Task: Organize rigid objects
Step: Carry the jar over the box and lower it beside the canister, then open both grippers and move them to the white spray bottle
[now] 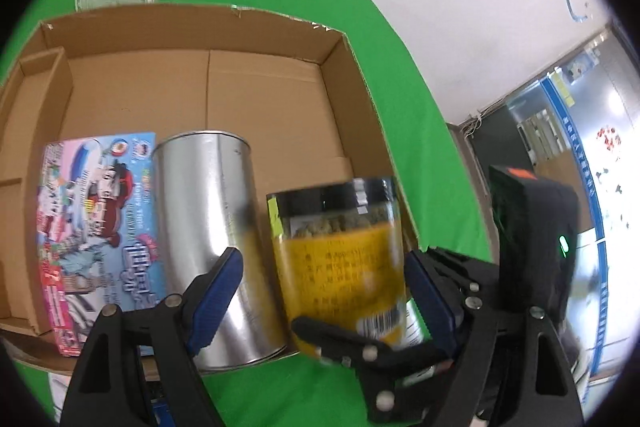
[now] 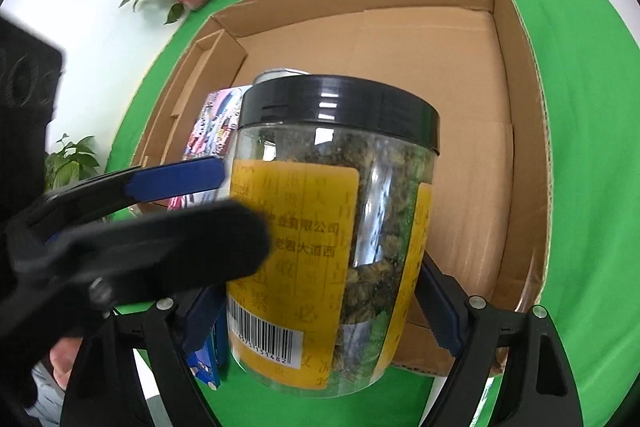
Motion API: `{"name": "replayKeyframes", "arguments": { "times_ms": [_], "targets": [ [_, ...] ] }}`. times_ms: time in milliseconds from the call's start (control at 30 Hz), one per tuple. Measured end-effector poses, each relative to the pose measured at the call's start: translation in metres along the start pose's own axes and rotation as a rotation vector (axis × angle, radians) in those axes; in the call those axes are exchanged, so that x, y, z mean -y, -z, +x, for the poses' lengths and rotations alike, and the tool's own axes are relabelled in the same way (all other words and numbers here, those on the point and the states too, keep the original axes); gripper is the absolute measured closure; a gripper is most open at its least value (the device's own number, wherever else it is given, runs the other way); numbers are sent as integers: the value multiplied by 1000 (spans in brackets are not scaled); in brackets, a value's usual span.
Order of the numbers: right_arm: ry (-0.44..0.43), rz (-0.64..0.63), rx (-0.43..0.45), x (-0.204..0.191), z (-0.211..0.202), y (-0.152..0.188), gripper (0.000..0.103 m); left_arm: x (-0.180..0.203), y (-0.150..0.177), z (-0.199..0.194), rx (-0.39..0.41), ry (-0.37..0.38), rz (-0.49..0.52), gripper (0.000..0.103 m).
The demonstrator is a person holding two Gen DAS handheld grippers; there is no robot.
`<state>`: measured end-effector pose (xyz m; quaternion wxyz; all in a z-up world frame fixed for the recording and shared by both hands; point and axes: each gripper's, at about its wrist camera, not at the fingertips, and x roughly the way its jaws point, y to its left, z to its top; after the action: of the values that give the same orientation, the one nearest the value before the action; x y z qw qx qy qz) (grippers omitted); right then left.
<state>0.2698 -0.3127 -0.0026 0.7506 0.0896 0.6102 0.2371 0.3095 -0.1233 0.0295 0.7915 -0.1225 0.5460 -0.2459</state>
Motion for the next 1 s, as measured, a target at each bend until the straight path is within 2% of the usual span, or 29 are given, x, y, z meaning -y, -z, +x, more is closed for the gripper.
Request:
{"name": "replayKeyframes", "arguments": {
  "times_ms": [133, 200, 233, 300, 367, 433, 467, 500, 567, 767, 833, 867, 900, 933, 1000],
  "targets": [
    [-11, 59, -36, 9, 14, 0, 8, -5, 19, -18, 49, -14, -14, 20],
    [29, 38, -31, 4, 17, 2, 3, -5, 30, -28, 84, -23, -21, 20],
    [14, 35, -43, 0, 15, 5, 3, -7, 37, -35, 99, -35, -24, 20],
    [6, 36, 30, -1, -2, 12, 4, -8, 45, -44, 128, -59, -13, 20],
    [37, 36, 104, -2, -18, 19, 6, -9, 59, -57, 175, -103, 17, 20],
    [80, 44, 168, -2, -28, 25, 11, -4, 72, -73, 250, -146, 51, 20],
    [93, 46, 171, -2, -27, 24, 19, -1, 78, -81, 290, -167, 66, 20],
    [102, 51, 162, -3, -23, 22, 33, 2, 84, -89, 330, -192, 81, 20],
    [107, 78, 140, 3, -15, 22, 47, 5, 91, -102, 384, -225, 112, 20],
    [71, 134, 148, 8, -14, 34, 39, 15, 118, -132, 503, -331, 192, 20],
    [-3, 161, 177, 9, -24, 43, 29, 13, 126, -135, 524, -390, 196, 20],
    [-3, 169, 208, 8, -32, 49, 14, 12, 130, -136, 534, -418, 196, 20],
    [40, 164, 266, 4, -45, 58, 0, 11, 135, -136, 543, -442, 194, 20],
    [101, 147, 335, -1, -59, 68, 0, 10, 139, -136, 551, -449, 193, 18],
    [210, 73, 463, -15, -81, 95, 0, 3, 153, -134, 576, -402, 197, 17]
  ]
}}
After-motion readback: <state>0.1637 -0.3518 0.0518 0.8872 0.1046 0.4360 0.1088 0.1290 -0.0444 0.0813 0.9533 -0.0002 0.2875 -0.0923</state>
